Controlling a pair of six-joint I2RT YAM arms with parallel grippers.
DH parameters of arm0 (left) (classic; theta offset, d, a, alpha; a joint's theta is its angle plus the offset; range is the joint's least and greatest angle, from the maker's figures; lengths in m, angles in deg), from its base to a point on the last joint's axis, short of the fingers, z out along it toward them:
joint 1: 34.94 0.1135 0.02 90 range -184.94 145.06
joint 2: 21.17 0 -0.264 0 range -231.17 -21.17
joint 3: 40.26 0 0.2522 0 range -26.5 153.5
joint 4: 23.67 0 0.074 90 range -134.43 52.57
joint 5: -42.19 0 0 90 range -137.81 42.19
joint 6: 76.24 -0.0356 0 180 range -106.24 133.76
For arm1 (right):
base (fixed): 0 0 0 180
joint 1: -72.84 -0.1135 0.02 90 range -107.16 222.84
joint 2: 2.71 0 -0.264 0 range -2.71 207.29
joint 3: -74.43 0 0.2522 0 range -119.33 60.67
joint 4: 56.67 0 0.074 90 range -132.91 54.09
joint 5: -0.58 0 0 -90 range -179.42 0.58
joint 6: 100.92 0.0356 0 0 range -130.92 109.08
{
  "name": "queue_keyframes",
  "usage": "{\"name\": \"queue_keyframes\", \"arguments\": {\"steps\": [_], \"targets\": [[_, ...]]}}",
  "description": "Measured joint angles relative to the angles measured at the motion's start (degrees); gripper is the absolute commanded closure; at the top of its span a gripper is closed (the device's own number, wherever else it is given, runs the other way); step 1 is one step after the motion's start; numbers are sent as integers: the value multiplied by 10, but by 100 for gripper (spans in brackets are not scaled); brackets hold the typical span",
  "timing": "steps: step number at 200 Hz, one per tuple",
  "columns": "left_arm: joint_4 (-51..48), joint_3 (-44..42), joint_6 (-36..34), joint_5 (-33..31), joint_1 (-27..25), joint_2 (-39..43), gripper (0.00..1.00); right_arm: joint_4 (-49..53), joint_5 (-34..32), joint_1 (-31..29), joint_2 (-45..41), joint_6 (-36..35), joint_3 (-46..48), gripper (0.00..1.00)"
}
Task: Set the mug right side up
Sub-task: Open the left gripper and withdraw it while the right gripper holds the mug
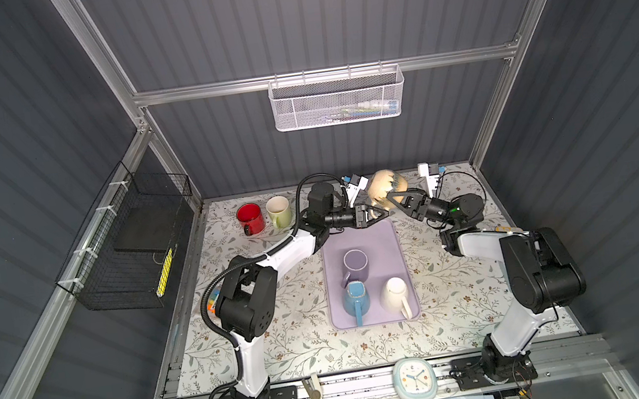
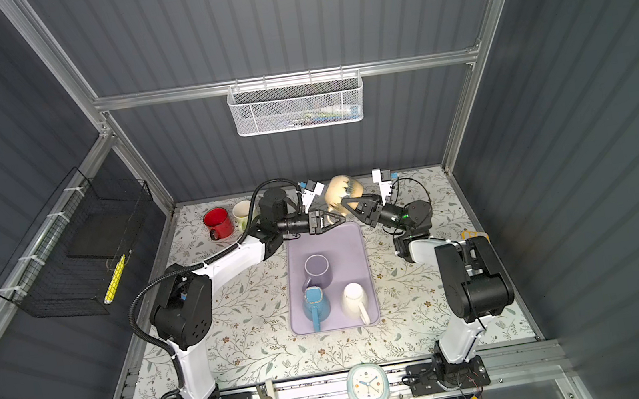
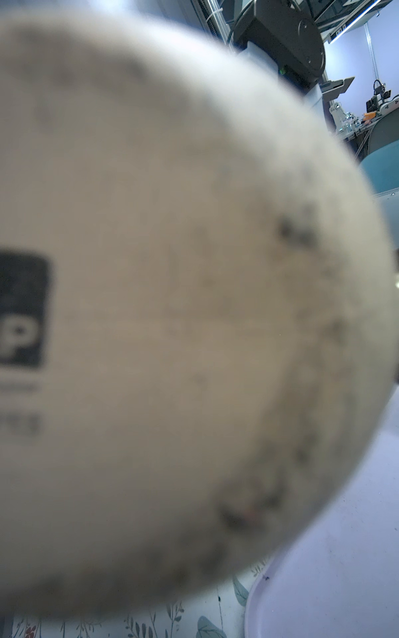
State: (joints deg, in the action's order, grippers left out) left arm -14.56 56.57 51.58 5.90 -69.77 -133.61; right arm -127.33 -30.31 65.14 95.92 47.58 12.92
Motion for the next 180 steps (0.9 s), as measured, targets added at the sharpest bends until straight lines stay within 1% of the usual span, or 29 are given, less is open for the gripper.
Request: {"name": "queue_keyframes", "arguments": {"steps": [7, 18, 32, 49, 65, 99, 104, 113, 133, 155, 180], "targets": [[0, 0, 2, 1, 0, 0, 78, 0, 0, 0, 1, 0, 0, 89], [4, 0, 1, 1, 0, -3, 73, 0, -2, -1, 2, 0, 0, 95], [8, 0, -1, -8, -1, -8, 68, 1, -9, -3, 10, 4, -3, 100], [10, 0, -2, -19, -1, -17, 64, 7, -19, -4, 23, 9, -3, 100], [10, 0, 24, -6, 0, -24, 62, -9, -20, -5, 32, -1, -2, 100], [13, 0, 3, -34, 1, -33, 53, 9, -40, -6, 42, 4, -2, 100], [13, 0, -2, -38, 1, -35, 51, 17, -42, -6, 44, 4, -2, 100], [11, 0, -7, -45, 2, -41, 46, 28, -45, -6, 49, 3, -2, 100], [-5, 0, -26, -61, 10, -49, 38, 65, -52, -6, 63, -10, -2, 100], [-25, 1, -51, -84, 28, -51, 36, 115, -61, -3, 78, -33, -2, 100], [-46, 16, -77, -118, 50, -52, 33, 194, -66, -5, 97, -54, -3, 100]]}}
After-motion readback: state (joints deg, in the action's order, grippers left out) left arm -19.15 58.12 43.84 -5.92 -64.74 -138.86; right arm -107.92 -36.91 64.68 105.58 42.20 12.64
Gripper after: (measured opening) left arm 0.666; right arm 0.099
